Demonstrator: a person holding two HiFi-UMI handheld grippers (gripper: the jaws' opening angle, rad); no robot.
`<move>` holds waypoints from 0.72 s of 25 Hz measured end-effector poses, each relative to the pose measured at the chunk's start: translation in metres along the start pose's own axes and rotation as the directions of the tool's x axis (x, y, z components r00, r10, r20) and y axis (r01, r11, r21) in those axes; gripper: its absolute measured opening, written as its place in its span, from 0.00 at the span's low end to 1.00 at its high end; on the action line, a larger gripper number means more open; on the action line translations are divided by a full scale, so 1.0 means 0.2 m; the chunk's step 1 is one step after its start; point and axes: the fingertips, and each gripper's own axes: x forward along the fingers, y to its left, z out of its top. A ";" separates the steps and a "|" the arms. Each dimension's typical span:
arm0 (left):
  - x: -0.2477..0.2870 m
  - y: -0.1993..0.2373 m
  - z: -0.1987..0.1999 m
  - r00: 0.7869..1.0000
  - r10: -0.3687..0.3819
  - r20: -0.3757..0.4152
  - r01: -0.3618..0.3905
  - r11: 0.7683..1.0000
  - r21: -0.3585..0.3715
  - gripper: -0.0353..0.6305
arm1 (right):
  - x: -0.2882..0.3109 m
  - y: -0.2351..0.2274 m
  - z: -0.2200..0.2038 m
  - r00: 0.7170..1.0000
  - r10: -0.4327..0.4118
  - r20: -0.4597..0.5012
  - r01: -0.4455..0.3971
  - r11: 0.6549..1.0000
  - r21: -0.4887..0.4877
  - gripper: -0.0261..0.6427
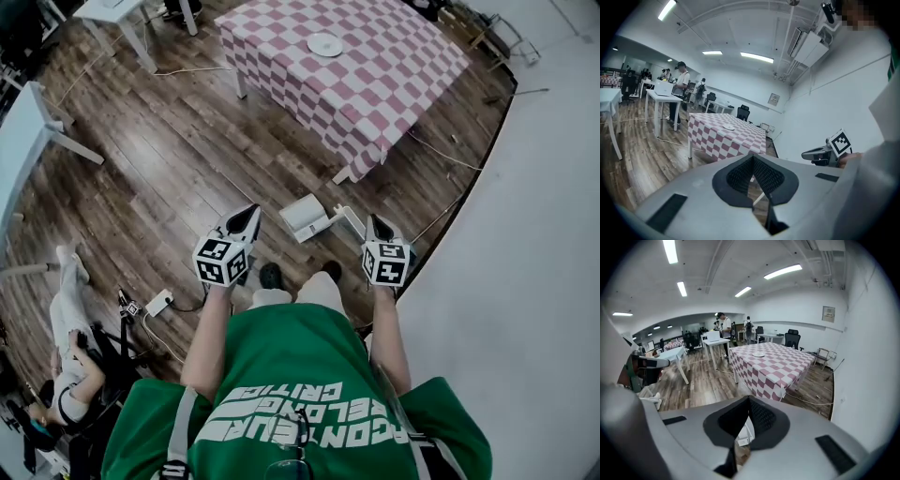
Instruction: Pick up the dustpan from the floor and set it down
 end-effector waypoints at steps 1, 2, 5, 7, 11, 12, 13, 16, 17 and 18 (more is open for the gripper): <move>0.01 -0.01 0.00 1.000 -0.005 -0.004 0.005 1.000 0.016 0.06 | -0.03 0.00 -0.01 1.000 0.001 0.017 -0.002 1.000 0.020 0.05; 0.01 -0.03 0.00 1.000 -0.005 -0.007 0.005 0.999 0.032 0.06 | -0.06 -0.01 -0.02 0.999 0.005 0.033 -0.006 0.999 0.033 0.05; 0.01 -0.06 0.02 1.000 -0.010 0.001 0.010 0.999 0.048 0.06 | -0.14 0.00 -0.04 0.998 0.016 0.068 -0.020 0.998 0.059 0.05; 0.01 -0.10 0.03 1.000 -0.026 0.002 0.026 0.998 0.054 0.06 | -0.19 0.00 -0.06 0.996 0.014 0.084 -0.021 0.997 0.077 0.05; 0.06 -0.18 0.02 0.997 -0.072 -0.010 0.072 0.995 0.070 0.06 | -0.27 0.01 -0.08 0.994 0.005 0.113 -0.017 0.995 0.099 0.05; 0.07 -0.20 0.02 0.997 -0.081 -0.014 0.082 0.994 0.071 0.06 | -0.28 0.01 -0.09 0.993 0.005 0.118 -0.017 0.995 0.101 0.05; 0.08 -0.22 0.01 0.996 -0.088 -0.019 0.089 0.993 0.072 0.06 | -0.29 0.01 -0.09 0.993 0.005 0.121 -0.017 0.995 0.102 0.05; 0.09 -0.25 -0.01 0.994 -0.104 -0.032 0.106 0.992 0.076 0.06 | -0.33 0.00 -0.11 0.992 0.003 0.128 -0.016 0.994 0.106 0.05; 0.10 -0.26 -0.01 0.994 -0.107 -0.036 0.109 0.991 0.077 0.06 | -0.34 0.00 -0.12 0.992 0.001 0.129 -0.015 0.994 0.109 0.05; 0.10 -0.26 -0.01 0.993 -0.110 -0.039 0.113 0.991 0.078 0.06 | -0.35 -0.01 -0.12 0.991 0.000 0.130 -0.014 0.994 0.112 0.05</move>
